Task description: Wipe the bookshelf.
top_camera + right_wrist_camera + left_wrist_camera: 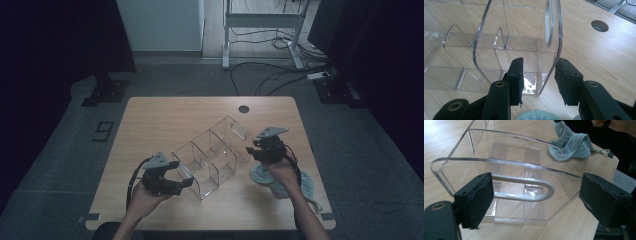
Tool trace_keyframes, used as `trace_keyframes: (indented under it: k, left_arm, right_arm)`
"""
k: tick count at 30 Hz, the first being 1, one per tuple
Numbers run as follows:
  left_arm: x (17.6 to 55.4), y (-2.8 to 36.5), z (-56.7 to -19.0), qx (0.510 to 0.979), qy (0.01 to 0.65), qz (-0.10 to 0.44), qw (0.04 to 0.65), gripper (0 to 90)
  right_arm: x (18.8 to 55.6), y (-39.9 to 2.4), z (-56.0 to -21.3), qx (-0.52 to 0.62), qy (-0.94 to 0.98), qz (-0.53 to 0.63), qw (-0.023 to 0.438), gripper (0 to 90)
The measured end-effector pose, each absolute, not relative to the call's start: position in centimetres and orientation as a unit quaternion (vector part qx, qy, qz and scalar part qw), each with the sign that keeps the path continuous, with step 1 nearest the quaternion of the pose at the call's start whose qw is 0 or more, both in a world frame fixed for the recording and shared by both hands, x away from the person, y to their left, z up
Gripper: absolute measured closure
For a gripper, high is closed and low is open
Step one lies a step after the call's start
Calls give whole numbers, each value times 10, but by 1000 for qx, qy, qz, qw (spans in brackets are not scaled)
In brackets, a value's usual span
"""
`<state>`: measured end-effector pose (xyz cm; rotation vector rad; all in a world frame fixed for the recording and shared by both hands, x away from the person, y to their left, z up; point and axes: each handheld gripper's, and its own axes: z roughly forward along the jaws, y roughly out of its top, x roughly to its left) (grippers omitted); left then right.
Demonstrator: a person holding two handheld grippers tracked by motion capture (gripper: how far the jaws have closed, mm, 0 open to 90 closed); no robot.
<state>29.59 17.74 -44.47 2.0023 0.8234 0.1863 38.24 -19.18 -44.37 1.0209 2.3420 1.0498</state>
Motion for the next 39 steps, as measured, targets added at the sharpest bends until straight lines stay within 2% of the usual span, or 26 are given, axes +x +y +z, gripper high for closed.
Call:
trace_keyframes:
  k: [6,12,31,39]
  left_arm:
    - [294,169,-444,819,342,97,450,68]
    - [294,167,-444,819,355,131,432,71]
    - [300,181,-442,794,411,203,400,406]
    - [305,182,-443,794,427,224,371,503]
  right_arm:
    - [377,-190,-443,360,835,370,192,579]
    - [370,-188,-443,355,836,374,188,579]
    - [345,-177,-443,335,841,392,164,546]
    - [337,-174,-446,322,848,392,152,513]
